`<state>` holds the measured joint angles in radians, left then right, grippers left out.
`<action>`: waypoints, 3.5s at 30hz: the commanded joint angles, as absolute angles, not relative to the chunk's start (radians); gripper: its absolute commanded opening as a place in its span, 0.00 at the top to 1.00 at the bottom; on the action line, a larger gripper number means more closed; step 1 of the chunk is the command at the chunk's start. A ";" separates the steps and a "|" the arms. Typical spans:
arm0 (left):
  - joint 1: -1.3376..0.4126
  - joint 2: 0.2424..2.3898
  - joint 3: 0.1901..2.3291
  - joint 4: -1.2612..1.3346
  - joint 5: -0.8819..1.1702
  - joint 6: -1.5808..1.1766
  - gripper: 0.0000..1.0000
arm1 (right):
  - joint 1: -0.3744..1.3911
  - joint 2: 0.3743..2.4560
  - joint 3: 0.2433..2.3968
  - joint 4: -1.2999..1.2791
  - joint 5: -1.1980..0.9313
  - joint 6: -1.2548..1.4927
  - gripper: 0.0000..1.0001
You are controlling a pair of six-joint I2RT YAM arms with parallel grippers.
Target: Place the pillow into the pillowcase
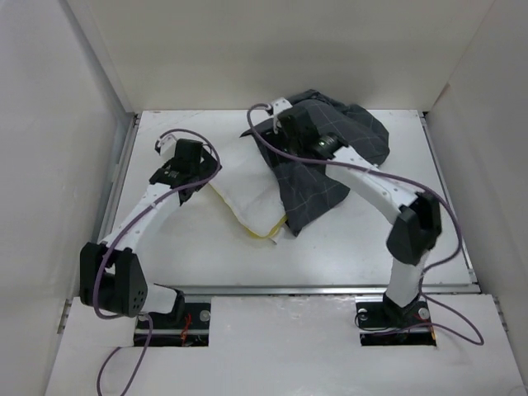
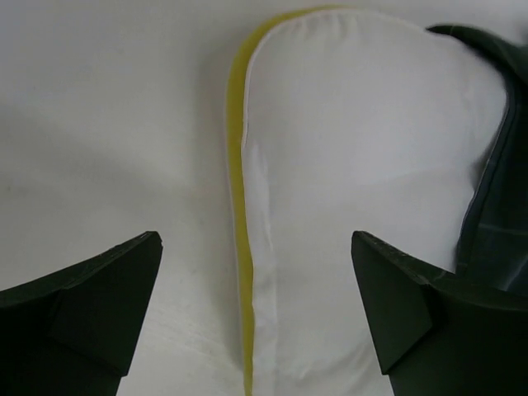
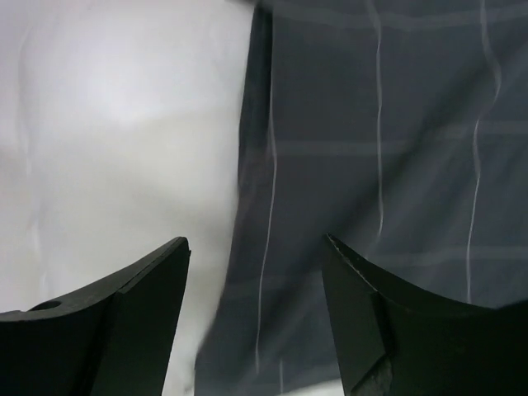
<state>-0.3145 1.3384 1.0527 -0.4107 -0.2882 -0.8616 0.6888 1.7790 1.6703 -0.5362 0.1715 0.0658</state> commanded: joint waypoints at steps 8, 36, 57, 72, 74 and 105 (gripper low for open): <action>-0.169 1.656 1.130 -0.077 0.028 -0.715 0.00 | 0.695 2.328 2.330 -0.614 0.380 -0.063 0.28; -0.287 1.548 1.045 0.152 0.146 -0.574 1.00 | 0.621 2.253 2.322 -0.653 0.454 -0.088 0.46; -0.316 1.566 1.022 0.143 0.123 -0.555 1.00 | 0.574 2.266 2.293 -0.638 0.285 -0.094 0.28; -0.344 1.555 1.012 0.132 0.114 -0.555 1.00 | 0.603 2.276 2.201 -0.595 0.338 -0.111 0.24; -0.344 1.546 1.012 0.123 0.104 -0.555 1.00 | 0.603 2.289 2.201 -0.595 0.405 -0.074 0.29; -0.583 1.174 0.571 0.967 -0.166 -0.772 1.00 | 0.723 1.915 2.362 -0.723 -1.005 0.026 1.00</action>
<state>-0.5514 1.2236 0.6205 0.5835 -0.0006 -0.6785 0.6636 2.0171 2.3325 -0.8066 -0.7204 -0.0635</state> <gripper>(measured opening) 0.043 0.010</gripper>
